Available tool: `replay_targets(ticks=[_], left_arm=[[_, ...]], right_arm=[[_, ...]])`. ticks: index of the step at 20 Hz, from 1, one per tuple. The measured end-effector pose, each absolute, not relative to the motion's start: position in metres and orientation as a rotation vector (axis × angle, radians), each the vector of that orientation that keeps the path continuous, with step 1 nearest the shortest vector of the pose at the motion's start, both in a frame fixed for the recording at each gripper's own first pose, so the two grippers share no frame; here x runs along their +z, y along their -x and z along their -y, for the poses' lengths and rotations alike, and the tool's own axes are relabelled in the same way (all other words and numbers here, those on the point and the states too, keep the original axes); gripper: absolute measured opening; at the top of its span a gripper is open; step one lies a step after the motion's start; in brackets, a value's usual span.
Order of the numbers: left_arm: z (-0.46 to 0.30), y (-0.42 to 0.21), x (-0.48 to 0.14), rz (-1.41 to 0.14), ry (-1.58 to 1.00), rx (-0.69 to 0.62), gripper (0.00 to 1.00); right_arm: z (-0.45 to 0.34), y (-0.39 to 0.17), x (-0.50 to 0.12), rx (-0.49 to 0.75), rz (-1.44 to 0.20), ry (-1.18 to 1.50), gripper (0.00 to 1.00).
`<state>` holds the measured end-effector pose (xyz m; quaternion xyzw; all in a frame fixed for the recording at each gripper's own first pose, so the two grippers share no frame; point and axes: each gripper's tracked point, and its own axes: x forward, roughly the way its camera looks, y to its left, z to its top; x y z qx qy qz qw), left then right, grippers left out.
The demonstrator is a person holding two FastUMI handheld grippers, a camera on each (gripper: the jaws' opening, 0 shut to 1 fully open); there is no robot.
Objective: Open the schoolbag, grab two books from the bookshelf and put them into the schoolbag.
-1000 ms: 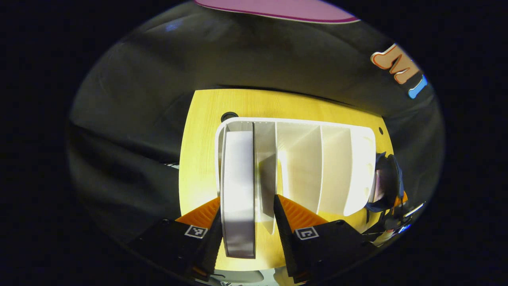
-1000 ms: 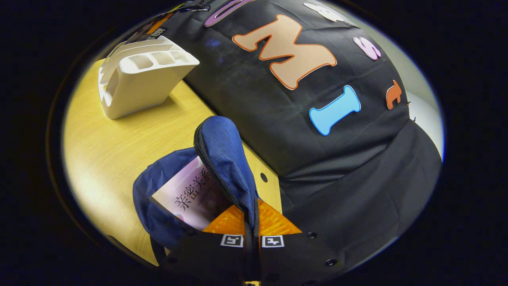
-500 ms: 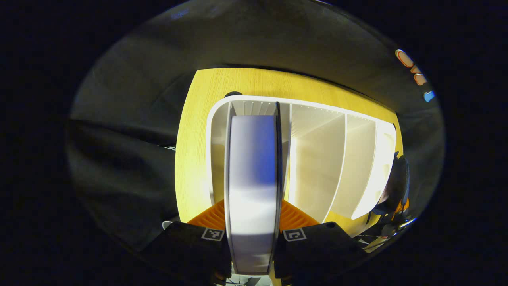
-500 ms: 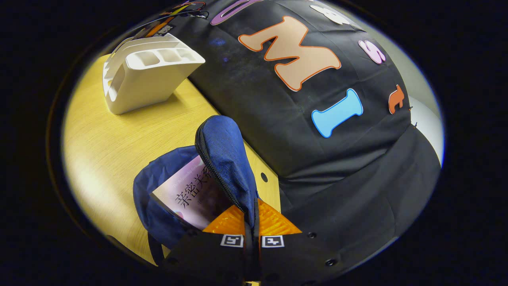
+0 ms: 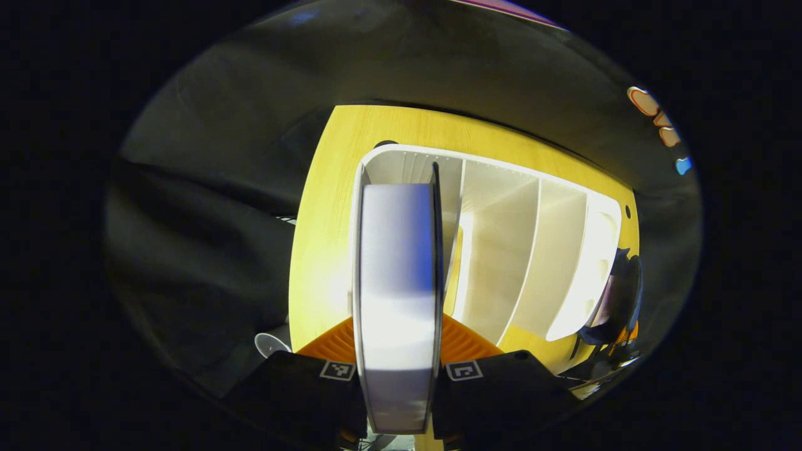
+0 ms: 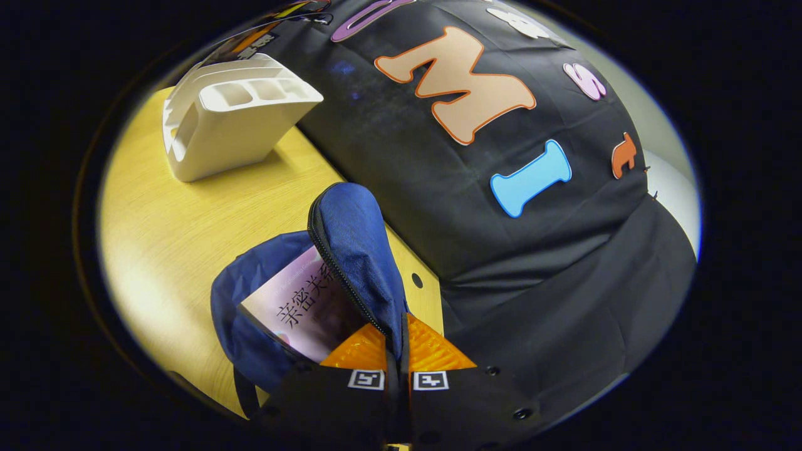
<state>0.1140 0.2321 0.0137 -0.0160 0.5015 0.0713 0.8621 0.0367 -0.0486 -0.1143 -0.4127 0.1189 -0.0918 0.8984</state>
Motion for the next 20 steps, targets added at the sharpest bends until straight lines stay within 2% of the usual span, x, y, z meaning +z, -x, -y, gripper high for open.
replay_targets(ticks=[5,6,7,10,12,13,16,20], left_arm=[[-0.231,-0.083,0.039,-1.011,0.026,0.17,0.37],[-0.228,-0.075,0.046,-1.002,0.025,0.169,0.37],[-0.224,-0.066,0.053,-0.989,0.027,0.17,0.37],[-0.212,-0.039,0.079,-0.941,0.013,0.169,0.37],[-0.202,-0.02,0.097,-0.905,-0.02,0.171,0.37],[-0.195,-0.013,0.104,-0.881,-0.029,0.167,0.37],[-0.163,0.009,0.123,-0.833,-0.018,0.12,0.37],[-0.108,0.018,0.137,-0.766,0.005,0.002,0.37]], right_arm=[[0.049,-0.031,-0.114,-0.175,-0.234,0.844,0.03],[0.049,-0.03,-0.115,-0.169,-0.23,0.853,0.0],[0.048,-0.029,-0.115,-0.163,-0.228,0.858,0.03],[0.049,-0.027,-0.117,-0.146,-0.218,0.863,0.0],[0.051,-0.025,-0.116,-0.143,-0.211,0.848,0.03],[0.052,-0.023,-0.115,-0.143,-0.209,0.838,0.0],[0.054,-0.024,-0.113,-0.138,-0.201,0.831,0.03],[0.057,-0.02,-0.112,-0.127,-0.19,0.832,0.0]])
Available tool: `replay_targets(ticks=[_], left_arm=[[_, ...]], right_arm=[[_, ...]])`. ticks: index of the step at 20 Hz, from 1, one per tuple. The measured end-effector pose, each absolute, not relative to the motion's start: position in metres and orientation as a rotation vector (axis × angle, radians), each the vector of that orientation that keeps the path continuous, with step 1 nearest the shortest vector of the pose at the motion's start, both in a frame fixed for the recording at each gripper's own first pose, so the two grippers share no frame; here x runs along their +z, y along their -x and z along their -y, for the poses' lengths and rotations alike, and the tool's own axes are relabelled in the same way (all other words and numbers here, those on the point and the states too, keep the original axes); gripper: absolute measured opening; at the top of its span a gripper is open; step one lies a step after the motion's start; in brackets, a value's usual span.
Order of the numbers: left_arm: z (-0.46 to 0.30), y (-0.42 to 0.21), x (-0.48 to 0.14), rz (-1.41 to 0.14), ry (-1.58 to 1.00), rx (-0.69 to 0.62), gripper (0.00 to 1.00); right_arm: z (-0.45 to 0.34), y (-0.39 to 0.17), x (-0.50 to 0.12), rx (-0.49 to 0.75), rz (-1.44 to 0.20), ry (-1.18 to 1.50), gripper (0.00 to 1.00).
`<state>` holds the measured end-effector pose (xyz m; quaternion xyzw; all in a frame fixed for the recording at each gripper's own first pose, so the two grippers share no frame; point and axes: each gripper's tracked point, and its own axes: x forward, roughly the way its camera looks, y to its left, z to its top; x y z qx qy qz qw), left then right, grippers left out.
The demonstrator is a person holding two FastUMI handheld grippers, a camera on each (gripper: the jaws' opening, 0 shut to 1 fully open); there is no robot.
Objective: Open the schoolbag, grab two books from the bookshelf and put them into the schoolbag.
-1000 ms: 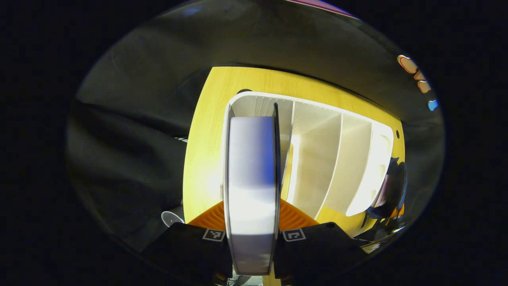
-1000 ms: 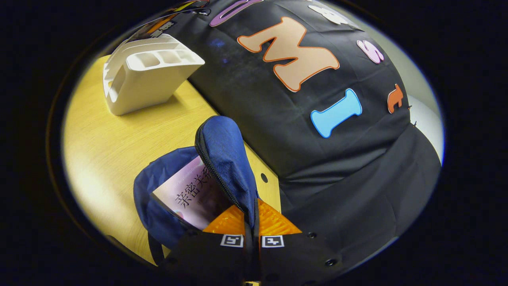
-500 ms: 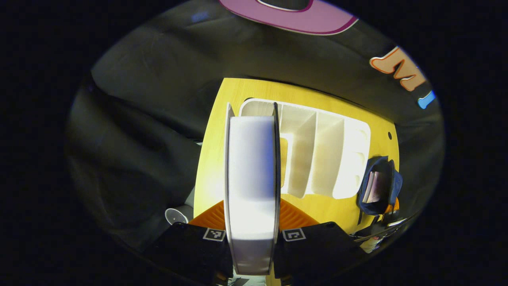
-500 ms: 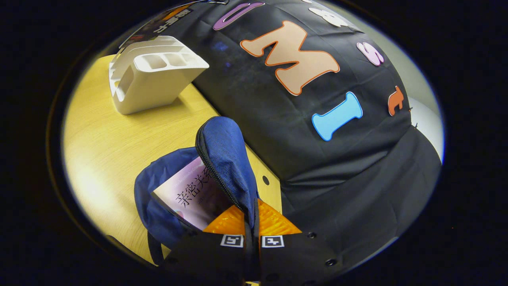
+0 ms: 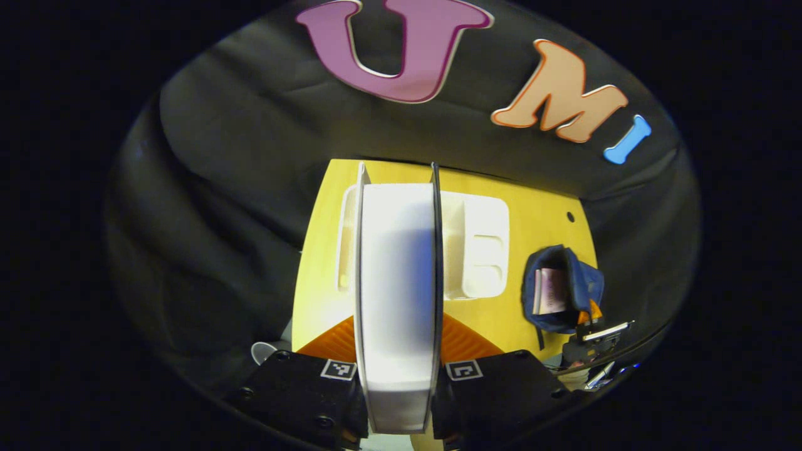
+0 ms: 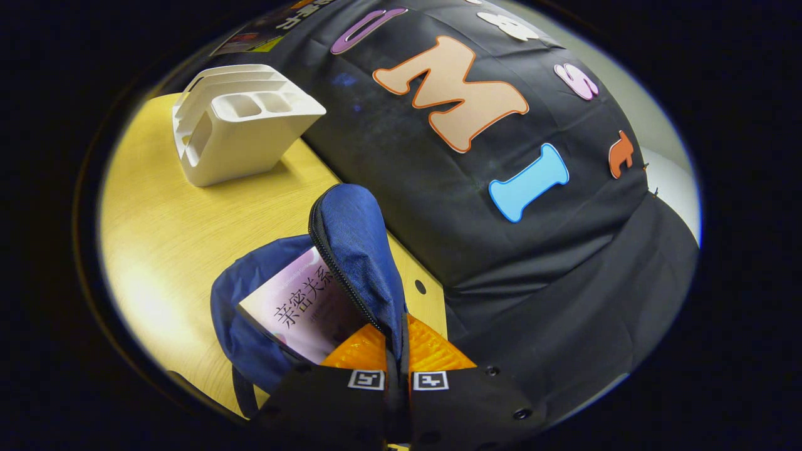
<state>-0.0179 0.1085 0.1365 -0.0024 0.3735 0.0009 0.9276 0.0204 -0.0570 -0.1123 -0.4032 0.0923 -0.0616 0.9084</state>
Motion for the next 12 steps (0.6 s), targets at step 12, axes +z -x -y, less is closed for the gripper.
replay_targets(ticks=[12], left_arm=[[0.075,-0.014,0.071,-0.692,0.285,-0.463,0.37]], right_arm=[[0.066,-0.02,-0.107,-0.131,-0.182,0.76,0.0]])
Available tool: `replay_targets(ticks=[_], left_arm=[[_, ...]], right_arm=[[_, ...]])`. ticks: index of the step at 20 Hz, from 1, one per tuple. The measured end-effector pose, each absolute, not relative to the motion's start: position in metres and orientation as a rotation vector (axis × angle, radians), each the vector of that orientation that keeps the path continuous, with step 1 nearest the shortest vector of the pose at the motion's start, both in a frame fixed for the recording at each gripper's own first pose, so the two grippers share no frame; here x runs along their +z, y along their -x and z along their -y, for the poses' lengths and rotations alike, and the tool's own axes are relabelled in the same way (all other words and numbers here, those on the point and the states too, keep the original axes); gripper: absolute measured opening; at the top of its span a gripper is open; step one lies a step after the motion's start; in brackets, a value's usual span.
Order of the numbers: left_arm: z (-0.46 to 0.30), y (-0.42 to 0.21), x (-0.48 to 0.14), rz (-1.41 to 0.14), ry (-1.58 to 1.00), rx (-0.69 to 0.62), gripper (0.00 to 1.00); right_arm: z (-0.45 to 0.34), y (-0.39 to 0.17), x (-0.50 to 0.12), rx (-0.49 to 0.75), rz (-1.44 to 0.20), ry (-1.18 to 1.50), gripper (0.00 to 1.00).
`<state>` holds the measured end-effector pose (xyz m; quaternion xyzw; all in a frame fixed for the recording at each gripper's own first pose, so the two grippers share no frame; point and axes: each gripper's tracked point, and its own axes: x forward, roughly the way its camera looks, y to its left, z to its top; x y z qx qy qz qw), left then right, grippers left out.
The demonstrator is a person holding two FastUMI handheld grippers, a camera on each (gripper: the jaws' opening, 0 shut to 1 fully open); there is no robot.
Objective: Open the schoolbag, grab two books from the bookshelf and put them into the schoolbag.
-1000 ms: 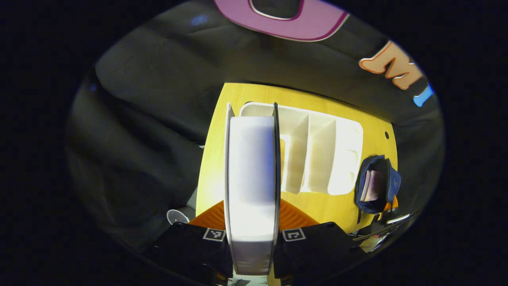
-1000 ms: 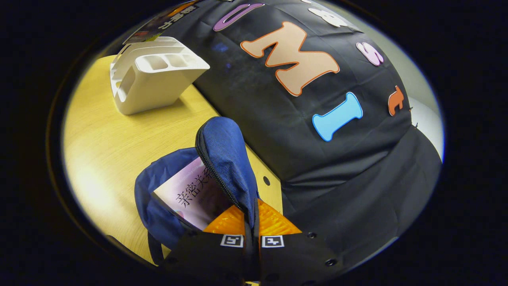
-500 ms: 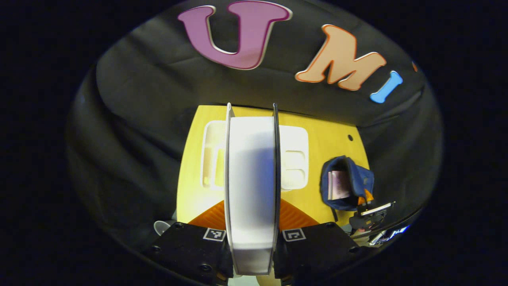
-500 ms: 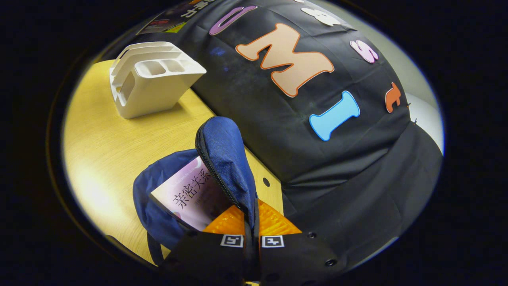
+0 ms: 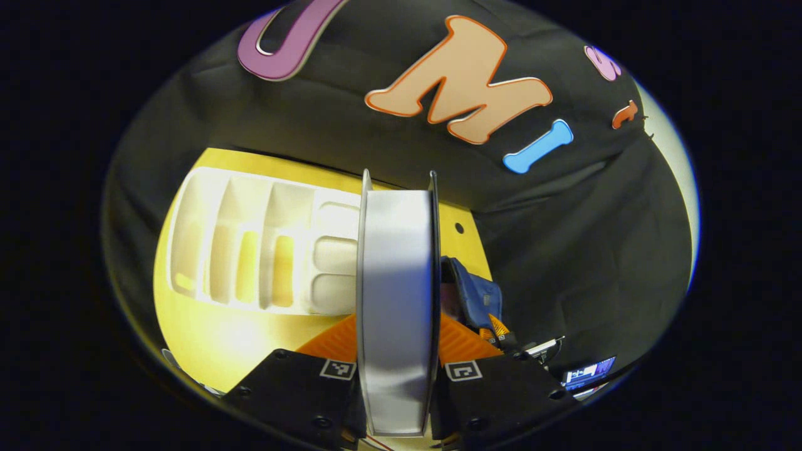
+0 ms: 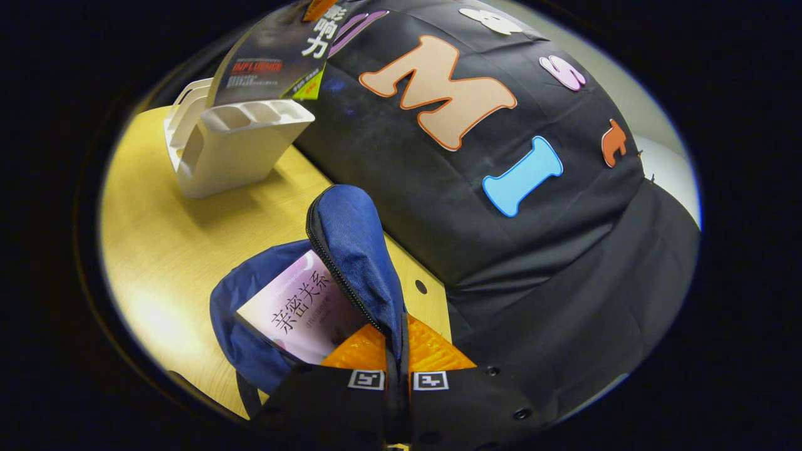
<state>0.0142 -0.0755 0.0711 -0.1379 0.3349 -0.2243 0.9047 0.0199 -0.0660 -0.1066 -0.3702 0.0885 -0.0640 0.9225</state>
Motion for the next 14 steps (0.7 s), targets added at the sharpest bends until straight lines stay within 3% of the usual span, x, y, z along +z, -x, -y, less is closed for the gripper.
replay_targets(ticks=[14], left_arm=[[0.211,-0.077,-0.066,-0.726,0.55,-0.683,0.36]], right_arm=[[0.071,-0.02,-0.096,-0.13,-0.147,0.702,0.0]])
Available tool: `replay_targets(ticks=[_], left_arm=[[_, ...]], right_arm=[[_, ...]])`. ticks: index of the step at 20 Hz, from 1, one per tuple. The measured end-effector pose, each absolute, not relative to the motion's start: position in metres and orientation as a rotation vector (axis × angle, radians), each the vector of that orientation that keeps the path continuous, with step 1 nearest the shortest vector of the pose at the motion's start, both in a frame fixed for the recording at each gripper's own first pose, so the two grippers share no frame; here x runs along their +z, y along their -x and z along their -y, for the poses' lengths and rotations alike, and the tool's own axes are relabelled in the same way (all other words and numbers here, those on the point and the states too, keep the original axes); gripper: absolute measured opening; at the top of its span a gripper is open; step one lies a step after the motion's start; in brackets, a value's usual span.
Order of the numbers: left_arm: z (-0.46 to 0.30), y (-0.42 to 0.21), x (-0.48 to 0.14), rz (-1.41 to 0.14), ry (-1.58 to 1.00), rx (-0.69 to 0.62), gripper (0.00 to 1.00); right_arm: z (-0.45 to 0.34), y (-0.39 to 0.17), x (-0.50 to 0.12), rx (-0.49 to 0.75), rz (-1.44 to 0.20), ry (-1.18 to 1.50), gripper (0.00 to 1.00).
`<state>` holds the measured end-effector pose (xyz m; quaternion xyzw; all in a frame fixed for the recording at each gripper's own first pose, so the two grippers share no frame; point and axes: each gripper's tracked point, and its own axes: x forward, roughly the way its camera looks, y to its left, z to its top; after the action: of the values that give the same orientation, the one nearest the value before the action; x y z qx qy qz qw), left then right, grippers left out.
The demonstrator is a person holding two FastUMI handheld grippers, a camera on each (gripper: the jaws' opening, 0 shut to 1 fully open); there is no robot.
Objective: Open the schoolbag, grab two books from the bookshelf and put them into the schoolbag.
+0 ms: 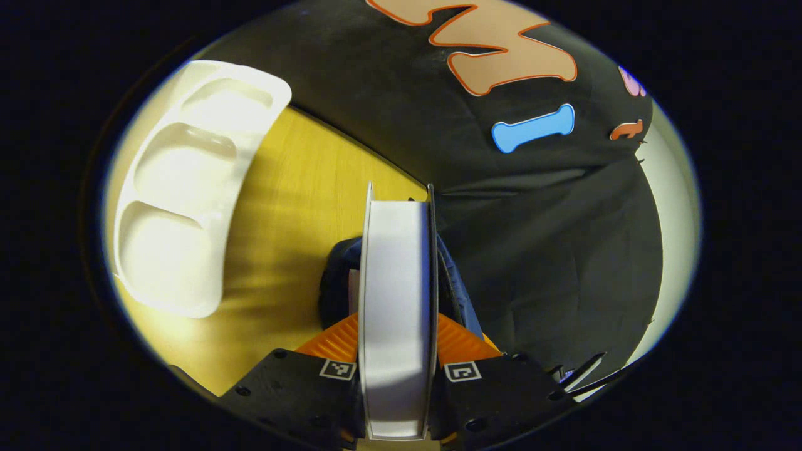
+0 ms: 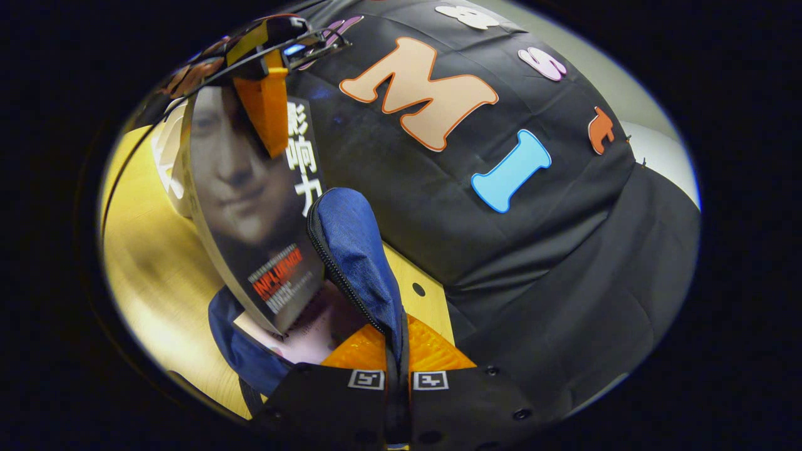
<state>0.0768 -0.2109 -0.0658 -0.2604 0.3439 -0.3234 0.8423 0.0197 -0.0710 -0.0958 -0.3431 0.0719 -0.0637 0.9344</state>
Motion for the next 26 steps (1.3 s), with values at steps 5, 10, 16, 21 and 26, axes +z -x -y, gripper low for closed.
replay_targets(ticks=[5,10,16,21,26], left_arm=[[0.263,-0.09,-0.097,-0.753,0.571,-0.742,0.37],[0.311,-0.095,-0.12,-0.777,0.647,-0.802,0.37],[0.33,-0.099,-0.135,-0.761,0.706,-0.861,0.36],[0.357,-0.108,-0.153,-0.771,0.776,-0.884,0.36],[0.376,-0.118,-0.17,-0.793,0.851,-0.869,0.39]], right_arm=[[0.061,-0.018,-0.092,-0.075,-0.1,0.696,0.03],[0.058,-0.021,-0.092,-0.04,-0.072,0.704,0.03],[0.053,-0.024,-0.083,-0.022,-0.037,0.69,0.0],[0.045,-0.022,-0.084,0.008,-0.023,0.702,0.03],[0.044,-0.022,-0.089,0.021,-0.035,0.707,0.03]])
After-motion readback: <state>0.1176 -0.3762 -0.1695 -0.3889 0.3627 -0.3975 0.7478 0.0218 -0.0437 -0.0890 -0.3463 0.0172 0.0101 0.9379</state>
